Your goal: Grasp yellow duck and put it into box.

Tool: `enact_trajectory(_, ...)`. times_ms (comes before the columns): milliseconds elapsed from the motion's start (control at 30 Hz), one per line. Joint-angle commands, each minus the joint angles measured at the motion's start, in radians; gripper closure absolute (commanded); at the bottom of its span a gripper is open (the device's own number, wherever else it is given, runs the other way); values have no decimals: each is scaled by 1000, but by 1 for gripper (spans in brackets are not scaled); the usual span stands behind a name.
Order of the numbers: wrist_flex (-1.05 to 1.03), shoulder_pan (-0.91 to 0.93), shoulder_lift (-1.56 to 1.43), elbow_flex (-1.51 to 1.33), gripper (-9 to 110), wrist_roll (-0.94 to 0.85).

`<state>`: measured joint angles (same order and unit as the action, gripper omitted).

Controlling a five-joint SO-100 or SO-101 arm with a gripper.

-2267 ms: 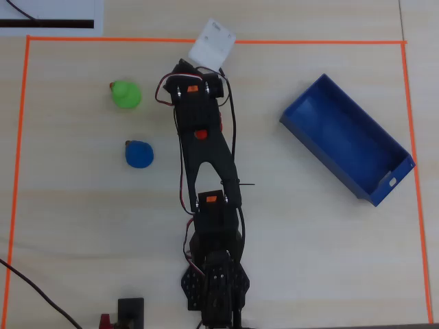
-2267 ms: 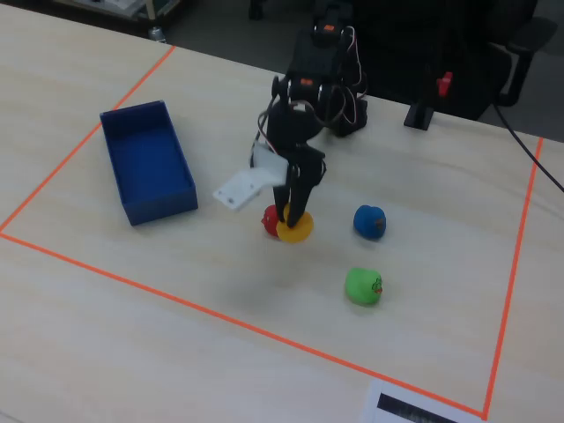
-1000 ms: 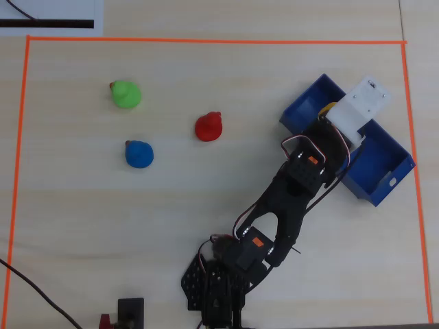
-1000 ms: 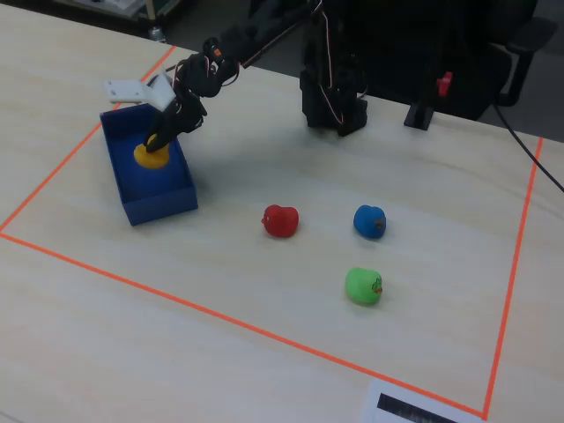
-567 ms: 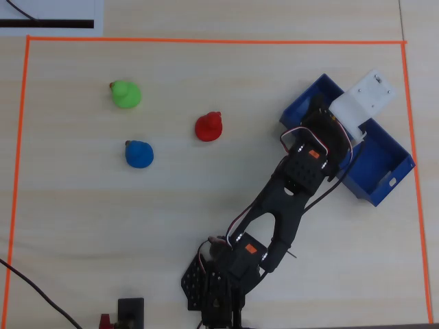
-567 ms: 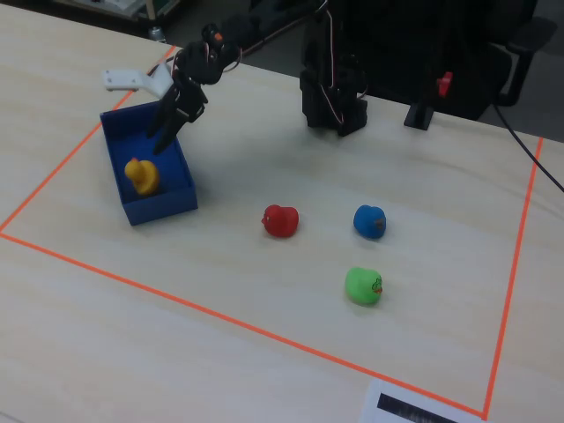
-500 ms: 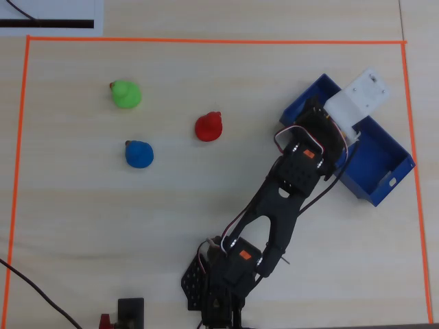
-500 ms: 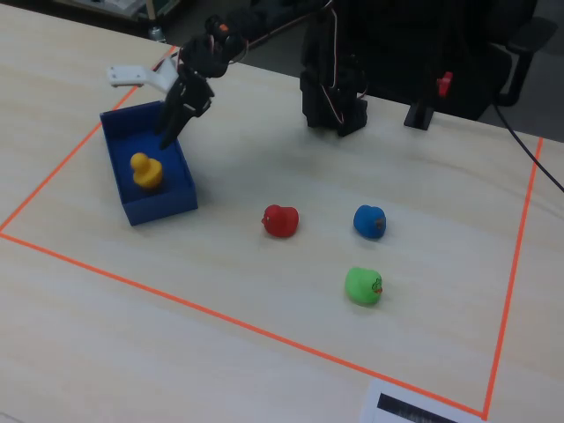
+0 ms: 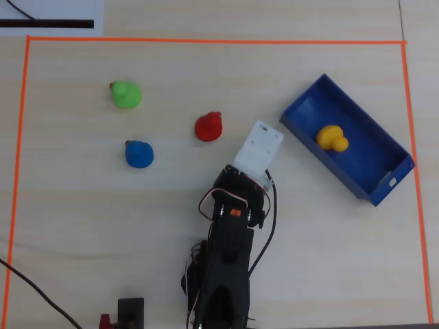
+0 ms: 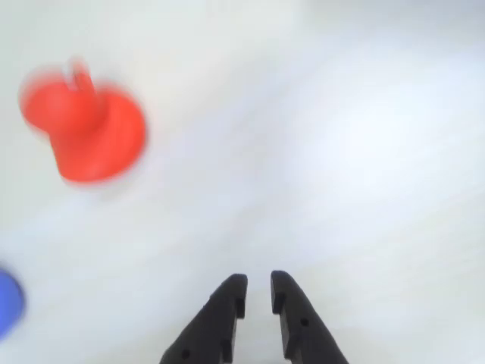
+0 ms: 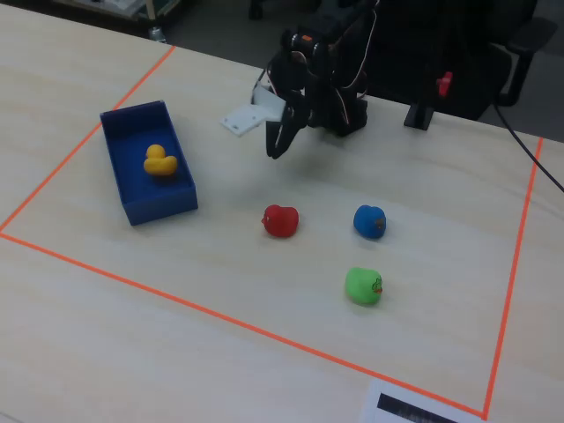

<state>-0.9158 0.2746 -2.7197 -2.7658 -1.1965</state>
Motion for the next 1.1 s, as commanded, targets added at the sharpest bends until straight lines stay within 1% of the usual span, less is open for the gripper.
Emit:
enact_trajectory(0, -37, -32, -202, -81, 101, -9)
enact_trajectory(167, -140, -92, -345, -222, 101, -35)
enact_trajectory(300, -172, -103, -445, -344, 101, -72)
enact_trajectory(533, -390, -130, -589, -344, 101, -72)
enact_trajectory(700, -388, -114, -589, -344, 101, -72)
enact_trajectory(767, -388, -114, -589, -344, 99, -69)
enact_trajectory(1067, -391, -117, -589, -345, 98, -69)
